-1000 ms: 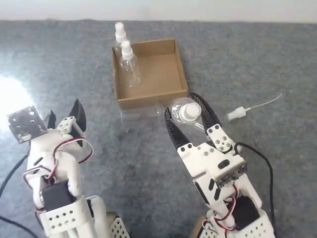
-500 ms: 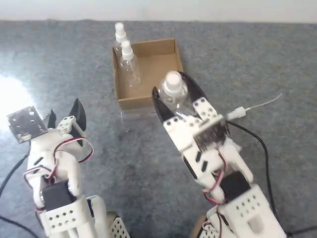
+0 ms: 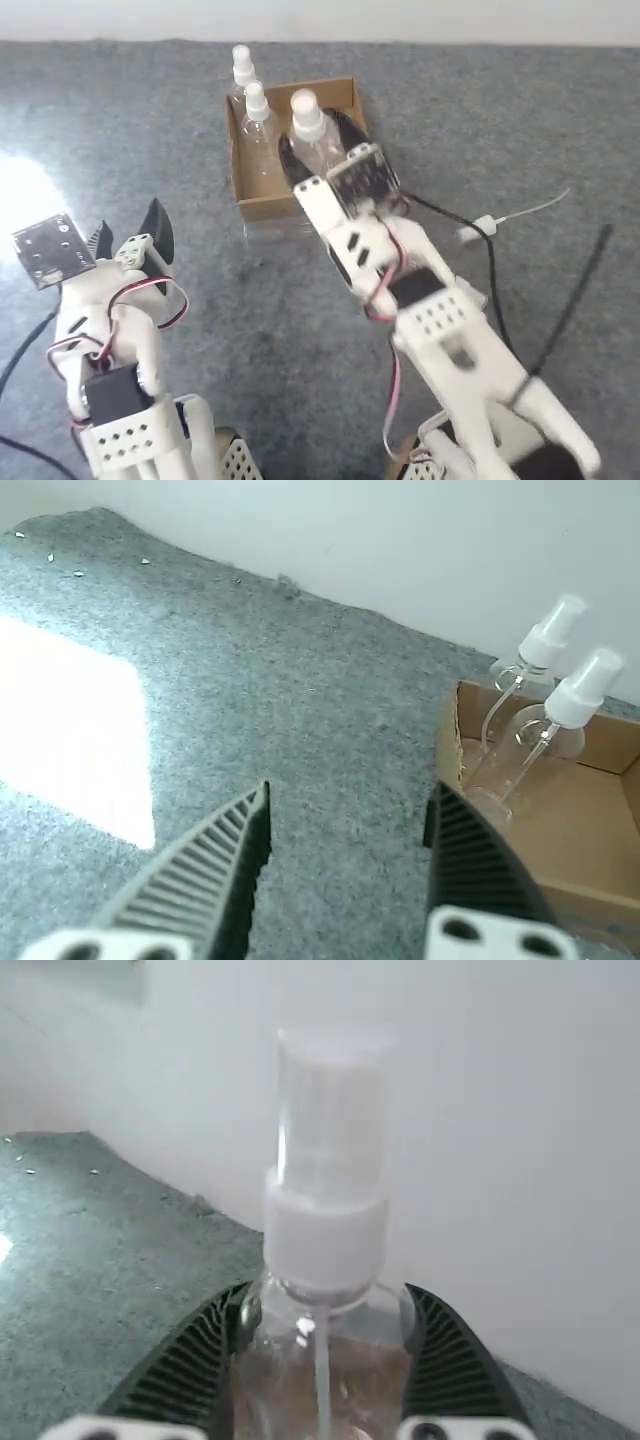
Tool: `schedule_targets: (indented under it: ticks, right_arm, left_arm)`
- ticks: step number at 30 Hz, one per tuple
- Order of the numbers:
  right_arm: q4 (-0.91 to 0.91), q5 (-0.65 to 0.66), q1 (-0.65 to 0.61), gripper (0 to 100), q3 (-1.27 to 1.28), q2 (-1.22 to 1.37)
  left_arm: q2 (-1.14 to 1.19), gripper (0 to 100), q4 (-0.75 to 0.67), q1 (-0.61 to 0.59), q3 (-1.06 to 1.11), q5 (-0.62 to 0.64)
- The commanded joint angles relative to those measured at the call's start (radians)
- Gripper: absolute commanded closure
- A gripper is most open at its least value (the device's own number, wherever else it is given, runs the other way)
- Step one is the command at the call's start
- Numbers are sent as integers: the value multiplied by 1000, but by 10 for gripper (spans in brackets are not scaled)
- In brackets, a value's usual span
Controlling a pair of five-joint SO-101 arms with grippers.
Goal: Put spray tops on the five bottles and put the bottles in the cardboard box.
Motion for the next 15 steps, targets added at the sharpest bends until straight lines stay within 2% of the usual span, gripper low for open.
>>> schedule_targets:
  ticks: [1, 15]
  right_arm:
    - [-74, 6, 53, 901, -193, 183]
    - [-216, 6, 113, 897, -566, 736]
  left_arm:
    - [-12, 768, -25, -5, -8, 11]
    - [-12, 768, -25, -5, -8, 11]
